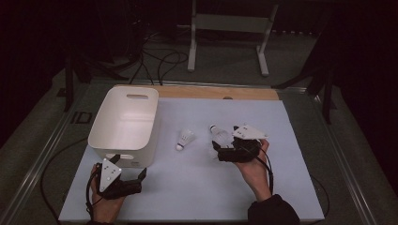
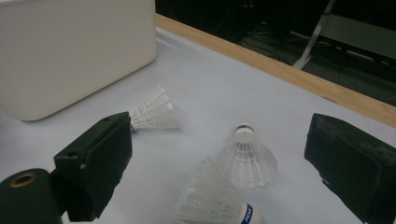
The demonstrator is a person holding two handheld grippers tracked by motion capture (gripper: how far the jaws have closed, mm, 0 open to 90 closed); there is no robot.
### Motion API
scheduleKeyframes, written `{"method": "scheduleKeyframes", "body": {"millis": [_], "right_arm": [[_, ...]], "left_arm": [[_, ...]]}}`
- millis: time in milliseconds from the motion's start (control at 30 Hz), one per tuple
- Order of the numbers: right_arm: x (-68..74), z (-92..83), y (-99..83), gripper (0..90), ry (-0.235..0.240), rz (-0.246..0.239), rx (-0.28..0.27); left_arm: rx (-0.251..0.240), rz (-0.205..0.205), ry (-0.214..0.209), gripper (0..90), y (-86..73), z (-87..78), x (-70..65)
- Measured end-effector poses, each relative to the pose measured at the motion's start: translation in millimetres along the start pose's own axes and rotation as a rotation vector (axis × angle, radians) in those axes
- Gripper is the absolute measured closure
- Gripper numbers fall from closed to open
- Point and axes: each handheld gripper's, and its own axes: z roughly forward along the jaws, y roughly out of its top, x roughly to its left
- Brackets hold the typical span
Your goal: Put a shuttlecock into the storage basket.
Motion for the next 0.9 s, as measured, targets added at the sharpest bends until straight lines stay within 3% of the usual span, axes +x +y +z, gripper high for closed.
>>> {"method": "scheduleKeyframes", "body": {"millis": [567, 900], "right_arm": [[-4.6, 20.5, -3.8, 7.7, 0.0, 0.007, 0.054], [-6.4, 33.5, -7.4, 7.8, -0.005, -0.008, 0.113]], "left_arm": [[0.001, 0.003, -0.003, 0.0, 0.1, 0.0, -0.2], [0.004, 0.006, -0.005, 0.0, 0.2, 0.2, -0.4]]}}
